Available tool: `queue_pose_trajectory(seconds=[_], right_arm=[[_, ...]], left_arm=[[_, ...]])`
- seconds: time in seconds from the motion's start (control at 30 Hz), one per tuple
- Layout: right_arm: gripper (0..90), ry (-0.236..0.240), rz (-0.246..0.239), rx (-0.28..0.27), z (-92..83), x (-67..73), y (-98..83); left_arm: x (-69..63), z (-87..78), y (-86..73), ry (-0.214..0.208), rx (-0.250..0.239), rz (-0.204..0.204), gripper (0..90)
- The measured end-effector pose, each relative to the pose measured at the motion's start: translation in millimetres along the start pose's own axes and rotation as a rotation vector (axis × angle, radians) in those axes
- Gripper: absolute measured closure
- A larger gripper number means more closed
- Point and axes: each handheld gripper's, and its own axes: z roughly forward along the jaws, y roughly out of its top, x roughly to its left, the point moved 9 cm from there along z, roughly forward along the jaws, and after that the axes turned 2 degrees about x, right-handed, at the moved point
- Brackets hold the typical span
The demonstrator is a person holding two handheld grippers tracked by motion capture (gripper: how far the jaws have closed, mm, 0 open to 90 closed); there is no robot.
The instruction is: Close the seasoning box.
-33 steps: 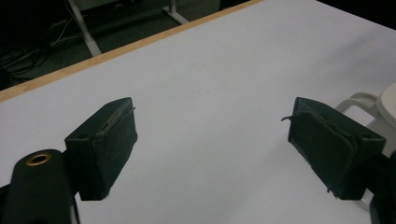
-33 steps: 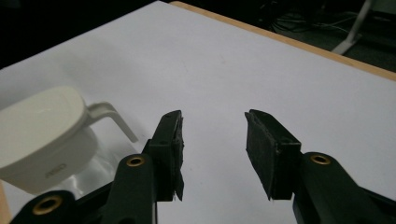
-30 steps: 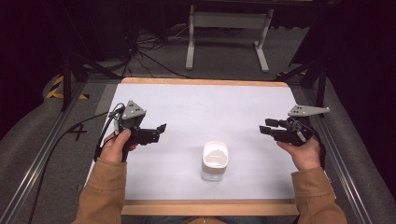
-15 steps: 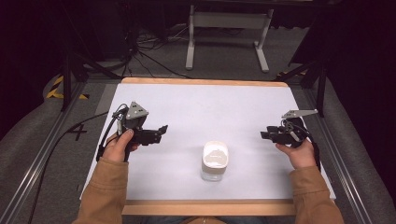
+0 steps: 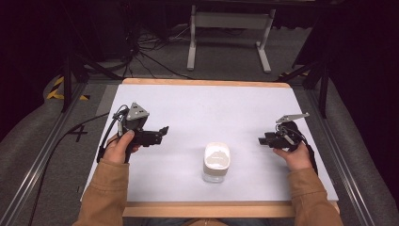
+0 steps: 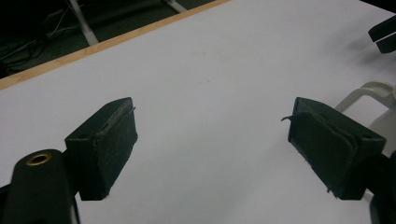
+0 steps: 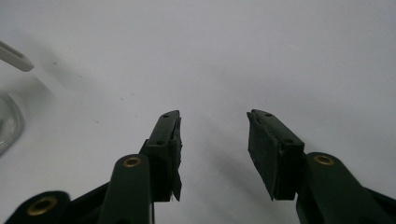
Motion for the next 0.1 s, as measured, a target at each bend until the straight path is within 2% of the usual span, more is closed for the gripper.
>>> queue_pose_trajectory(seconds=[0.1], right_arm=[[52.4, -0.005, -0.003, -0.008, -0.3, 0.1, 0.8]], left_arm=[[0.2, 0.3, 0.6, 0.001, -0.007, -0.006, 15.6]])
